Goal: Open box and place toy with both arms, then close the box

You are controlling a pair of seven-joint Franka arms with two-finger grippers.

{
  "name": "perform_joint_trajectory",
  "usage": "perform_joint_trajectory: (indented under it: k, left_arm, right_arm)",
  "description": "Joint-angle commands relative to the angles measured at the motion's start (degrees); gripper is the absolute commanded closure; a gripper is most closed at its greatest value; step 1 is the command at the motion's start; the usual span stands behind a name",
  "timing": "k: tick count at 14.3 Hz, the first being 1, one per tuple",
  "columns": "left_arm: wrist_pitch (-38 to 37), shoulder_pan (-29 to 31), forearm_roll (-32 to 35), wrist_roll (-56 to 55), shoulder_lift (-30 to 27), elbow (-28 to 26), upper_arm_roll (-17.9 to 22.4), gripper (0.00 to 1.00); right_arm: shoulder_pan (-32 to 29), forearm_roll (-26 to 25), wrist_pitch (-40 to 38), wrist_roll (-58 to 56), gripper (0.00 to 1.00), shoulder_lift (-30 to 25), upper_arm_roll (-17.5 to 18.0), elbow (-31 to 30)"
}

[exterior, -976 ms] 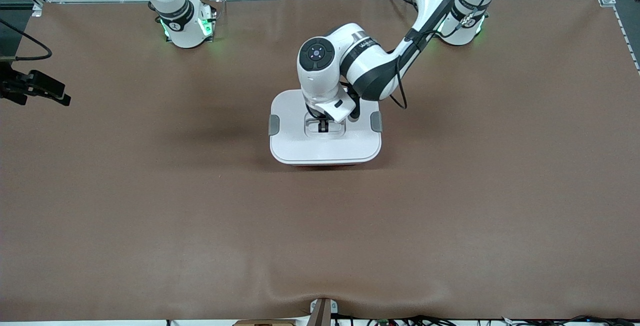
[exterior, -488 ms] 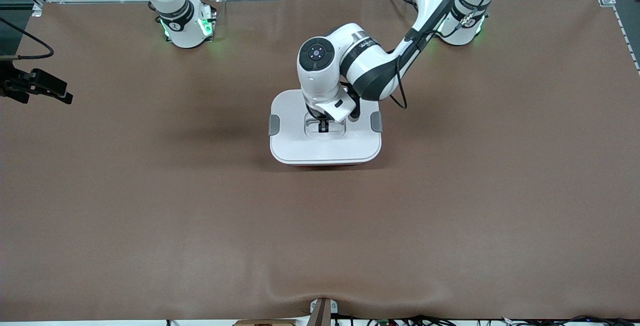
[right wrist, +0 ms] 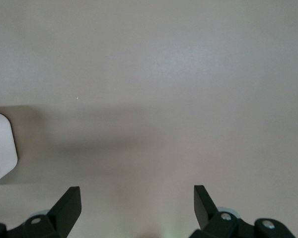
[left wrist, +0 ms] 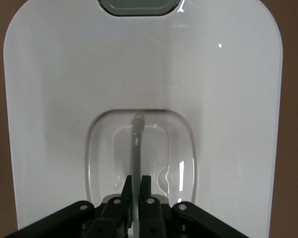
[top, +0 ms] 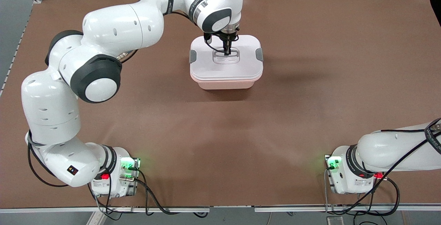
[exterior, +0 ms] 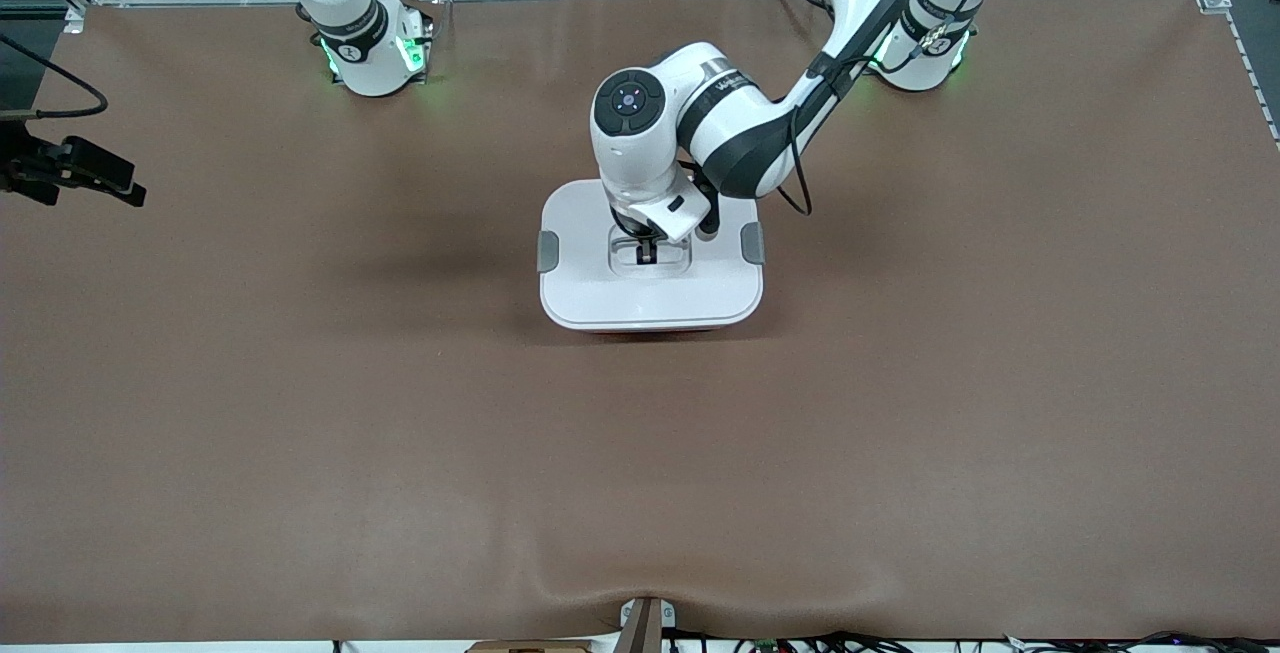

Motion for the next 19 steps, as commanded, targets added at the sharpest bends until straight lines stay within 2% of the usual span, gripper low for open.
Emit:
perform_joint_trajectory:
  k: [1, 13, 14, 15, 16, 19]
  left_arm:
    - [-1.05, -0.35, 0.78, -2.16, -0.78, 0.56, 0.04, 1.0]
    - [-0.78, -0.88, 1.04, -1.99, 0.27, 0.04, -0.05, 1.0]
    - [-0.87, -0.53, 1.04, -1.46, 0.1, 0.21, -0.13, 0.63]
    - [-0.87, -0.18, 0.96, -1.02, -0.17, 0.56, -0.22, 0.12]
    - [-0.96, -0.26, 1.04, -1.11, -0.6, 0.82, 0.04, 0.0]
    - [-1.22, 1.49, 0.35, 0.99, -2.62, 1.26, 0.3, 0.0]
  right_arm:
    - [-0.23, -0.38, -0.78, 0.85, 0.0, -0.92, 0.61, -0.45]
    - [0.91, 0.15, -0.25, 0.41, 0.0, -1.0, 0.61, -0.1]
    - [0.83, 0.15, 0.01, 0.33, 0.0, -1.0, 0.61, -0.1]
    - [0.83, 0.15, 0.45, 0.15, 0.0, -0.92, 0.61, -0.01]
    - [0.83, 0.15, 0.62, 0.15, 0.0, -0.92, 0.61, -0.01]
    - [0.74, 0.15, 0.63, 0.06, 0.0, -0.92, 0.61, -0.01]
